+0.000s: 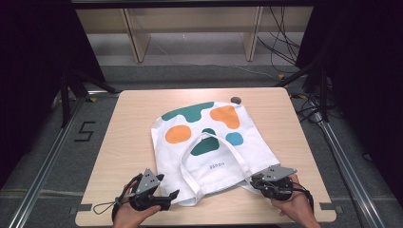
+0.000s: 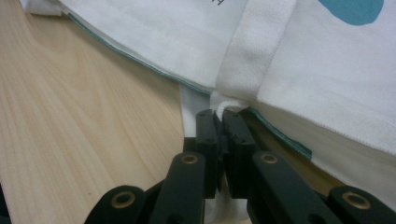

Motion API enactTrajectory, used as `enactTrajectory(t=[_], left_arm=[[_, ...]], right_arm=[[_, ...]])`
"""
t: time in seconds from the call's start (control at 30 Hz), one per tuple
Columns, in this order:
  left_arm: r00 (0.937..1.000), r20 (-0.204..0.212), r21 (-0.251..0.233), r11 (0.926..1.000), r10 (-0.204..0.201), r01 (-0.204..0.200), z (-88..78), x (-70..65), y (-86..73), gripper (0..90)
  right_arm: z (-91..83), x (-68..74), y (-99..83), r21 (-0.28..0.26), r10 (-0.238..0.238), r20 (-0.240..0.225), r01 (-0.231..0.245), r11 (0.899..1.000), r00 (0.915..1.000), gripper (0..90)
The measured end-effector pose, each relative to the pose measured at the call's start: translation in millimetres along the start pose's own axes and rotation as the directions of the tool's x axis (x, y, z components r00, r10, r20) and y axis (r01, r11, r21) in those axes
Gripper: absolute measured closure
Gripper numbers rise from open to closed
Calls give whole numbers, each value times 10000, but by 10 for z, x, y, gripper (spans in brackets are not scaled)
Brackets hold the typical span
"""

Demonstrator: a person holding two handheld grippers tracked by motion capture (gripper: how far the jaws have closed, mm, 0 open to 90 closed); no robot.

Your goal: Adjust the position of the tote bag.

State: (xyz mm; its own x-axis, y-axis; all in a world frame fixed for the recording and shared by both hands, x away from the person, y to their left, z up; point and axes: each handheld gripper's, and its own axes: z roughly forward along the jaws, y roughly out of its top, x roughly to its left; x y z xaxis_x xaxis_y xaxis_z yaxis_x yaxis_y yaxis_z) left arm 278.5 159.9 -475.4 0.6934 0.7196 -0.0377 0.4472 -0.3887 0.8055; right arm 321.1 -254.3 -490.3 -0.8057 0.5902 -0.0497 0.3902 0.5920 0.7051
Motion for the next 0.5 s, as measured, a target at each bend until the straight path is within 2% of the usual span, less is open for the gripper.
enactTrajectory(t=[0.07, 0.1, 0.13, 0.23, 0.27, 0.3, 0.37, 0.4, 0.43, 0.47, 0.5], left_arm=[[9991, -271, 312, 9990, 330, -322, -29, -13, -71, 241], [9986, -219, 595, 9971, 478, -465, -22, -31, -160, 237], [9982, -339, 733, 9962, 490, -464, -20, -28, -190, 237], [9973, -390, 811, 9950, 621, -588, -33, -31, -210, 233], [9958, -430, 750, 9942, 808, -774, -27, -29, -211, 231], [9944, -600, 866, 9929, 870, -817, -11, -52, -215, 220], [9893, -583, 1140, 9854, 1337, -1264, 36, -96, -227, 208], [9893, -552, 1137, 9852, 1350, -1281, 68, -136, -238, 206], [9843, -613, 1428, 9775, 1655, -1554, 109, -180, -235, 206], [9843, -613, 1428, 9775, 1655, -1554, 109, -180, -235, 210], [9721, -943, 1641, 9664, 2148, -1976, 153, -176, -210, 217]], right_arm=[[-4, -1, -3, -34, 30, 8, -30, 10000, 10000, 859], [-4, -3, -11, -17, 185, -2, -185, 9998, 9998, 842], [-4, -5, -11, -39, 223, -5, -223, 9997, 9998, 832], [-12, -10, -3, -90, 217, 34, -217, 9997, 9998, 803], [-12, -13, -3, -137, 203, 47, -202, 9997, 9998, 794], [-13, -10, -5, -148, 338, 37, -338, 9993, 9994, 790], [-12, -28, -11, -213, 273, 62, -272, 9994, 9996, 773], [-19, -20, -9, -152, 476, 43, -475, 9988, 9989, 765], [-15, -31, -10, -217, 414, 117, -411, 9989, 9991, 750], [-15, -31, -10, -217, 414, 117, -411, 9989, 9991, 750], [-19, -28, -12, -142, 669, 46, -668, 9977, 9977, 736]])
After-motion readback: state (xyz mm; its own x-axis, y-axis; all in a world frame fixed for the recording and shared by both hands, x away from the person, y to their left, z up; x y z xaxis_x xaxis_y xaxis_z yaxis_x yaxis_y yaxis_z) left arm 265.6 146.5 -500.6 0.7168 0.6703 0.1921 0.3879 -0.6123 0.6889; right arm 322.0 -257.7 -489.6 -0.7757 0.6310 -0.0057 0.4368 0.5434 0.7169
